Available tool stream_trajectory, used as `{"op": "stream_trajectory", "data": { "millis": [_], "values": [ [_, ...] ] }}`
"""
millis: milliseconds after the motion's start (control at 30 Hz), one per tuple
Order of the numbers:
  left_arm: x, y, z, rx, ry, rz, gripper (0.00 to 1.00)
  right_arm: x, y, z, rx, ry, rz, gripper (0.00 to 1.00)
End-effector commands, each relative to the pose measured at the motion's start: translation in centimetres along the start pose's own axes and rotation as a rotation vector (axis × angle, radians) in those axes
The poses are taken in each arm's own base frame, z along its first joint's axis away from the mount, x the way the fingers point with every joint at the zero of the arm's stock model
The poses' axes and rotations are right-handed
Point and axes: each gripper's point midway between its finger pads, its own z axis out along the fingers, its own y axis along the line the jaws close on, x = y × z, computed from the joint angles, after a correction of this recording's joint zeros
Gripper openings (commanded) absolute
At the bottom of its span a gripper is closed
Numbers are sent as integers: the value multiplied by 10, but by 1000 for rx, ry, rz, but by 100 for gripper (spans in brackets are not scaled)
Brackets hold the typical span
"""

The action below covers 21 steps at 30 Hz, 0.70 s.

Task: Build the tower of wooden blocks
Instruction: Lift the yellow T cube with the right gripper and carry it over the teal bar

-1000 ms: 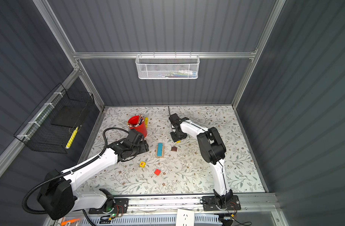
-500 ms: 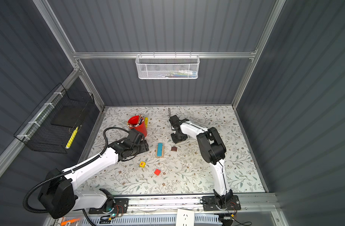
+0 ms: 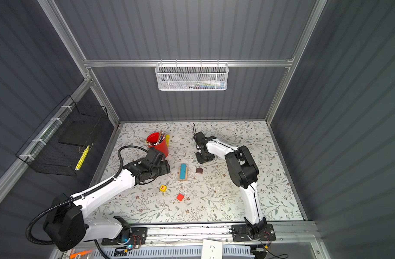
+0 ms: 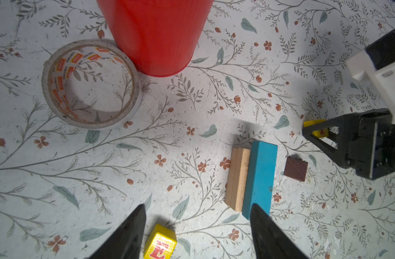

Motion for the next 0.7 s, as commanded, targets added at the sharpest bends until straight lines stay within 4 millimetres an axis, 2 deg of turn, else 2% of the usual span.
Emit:
{"op": "stream_trajectory", "data": {
  "millis": [0, 100, 200, 367, 467, 667],
  "values": [
    [1, 4, -6, -14, -7, 23, 74, -2, -3, 7, 27, 9, 21, 38],
    [0, 2, -6, -7, -8, 25, 74, -2, -6, 6, 38, 4, 40, 32],
    [-1, 0, -6, -1, -7, 29, 74, -3, -3, -3, 19, -20, 62, 28],
    [-3, -2, -13, 18, -18, 37, 74, -3, 1, -45, -9, -75, 166, 27],
    [-2, 2, -18, 16, -27, 37, 74, 9, 3, -63, -35, -66, 290, 27],
    [9, 17, -24, 4, -27, 26, 74, 33, 25, -91, -12, -43, 415, 27]
  ]
}}
